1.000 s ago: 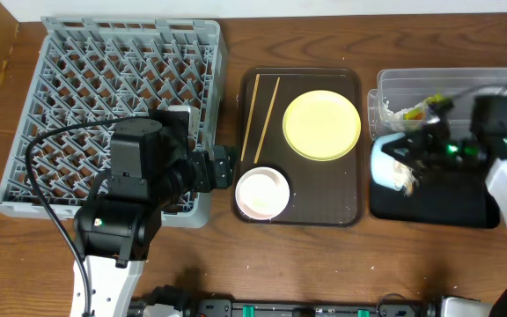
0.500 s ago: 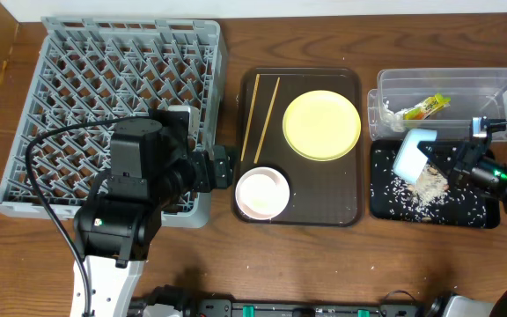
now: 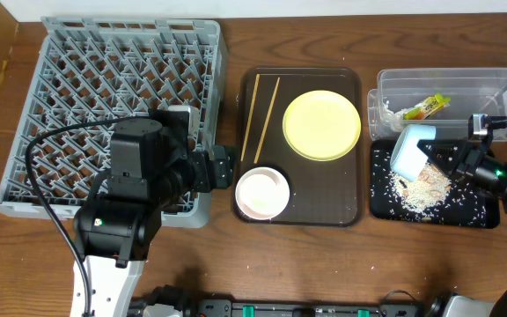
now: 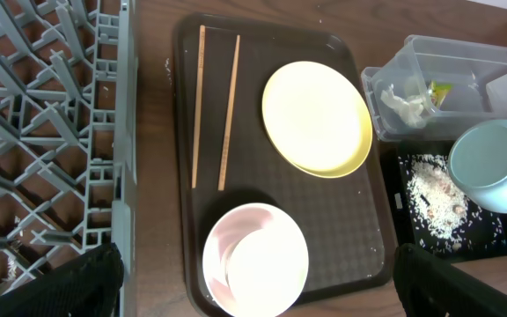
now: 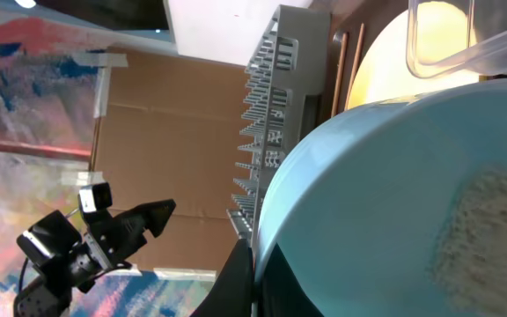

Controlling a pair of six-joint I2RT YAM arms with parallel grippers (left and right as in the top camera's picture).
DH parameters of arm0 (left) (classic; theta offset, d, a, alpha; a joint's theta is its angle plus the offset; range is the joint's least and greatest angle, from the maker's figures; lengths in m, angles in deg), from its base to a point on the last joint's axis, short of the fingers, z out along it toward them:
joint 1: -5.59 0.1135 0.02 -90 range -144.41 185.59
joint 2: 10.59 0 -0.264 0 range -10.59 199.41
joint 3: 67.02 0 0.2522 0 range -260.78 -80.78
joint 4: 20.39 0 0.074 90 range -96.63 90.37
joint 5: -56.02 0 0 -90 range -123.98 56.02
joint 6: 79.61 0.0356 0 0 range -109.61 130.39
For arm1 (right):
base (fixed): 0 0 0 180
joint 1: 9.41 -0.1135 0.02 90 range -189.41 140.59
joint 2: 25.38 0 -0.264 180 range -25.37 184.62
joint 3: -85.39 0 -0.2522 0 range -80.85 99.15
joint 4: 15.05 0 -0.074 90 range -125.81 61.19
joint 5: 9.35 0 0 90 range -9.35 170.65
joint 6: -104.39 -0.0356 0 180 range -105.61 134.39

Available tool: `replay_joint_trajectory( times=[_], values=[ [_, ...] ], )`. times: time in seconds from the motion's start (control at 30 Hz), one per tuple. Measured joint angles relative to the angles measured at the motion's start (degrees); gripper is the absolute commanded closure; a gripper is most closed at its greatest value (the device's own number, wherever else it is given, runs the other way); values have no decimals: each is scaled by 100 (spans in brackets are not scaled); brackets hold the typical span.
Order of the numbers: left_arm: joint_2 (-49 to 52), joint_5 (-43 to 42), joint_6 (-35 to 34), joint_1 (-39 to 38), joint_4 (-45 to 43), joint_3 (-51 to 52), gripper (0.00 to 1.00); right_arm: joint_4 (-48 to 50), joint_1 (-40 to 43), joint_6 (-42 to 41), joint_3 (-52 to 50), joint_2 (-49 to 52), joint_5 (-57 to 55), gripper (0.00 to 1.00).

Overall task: Sort waste into correct bins and load items into the dishwasher
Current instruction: 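Tip the blue bowl over the black tray to dump the rice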

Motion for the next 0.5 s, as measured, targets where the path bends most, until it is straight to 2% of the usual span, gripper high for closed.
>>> replay_joint_trajectory(
  times=[0.23, 0.37, 0.5],
  values=[
    [0, 0, 0, 0, 0, 0, 2, -522, -98, 129, -13, 0, -424, 99],
    [0, 0, 0, 0, 0, 0, 2, -264, -225, 140, -20, 0, -588, 99],
    [0, 0, 0, 0, 0, 0, 2, 439, -254, 72, -28, 0, -337, 99]
  ],
)
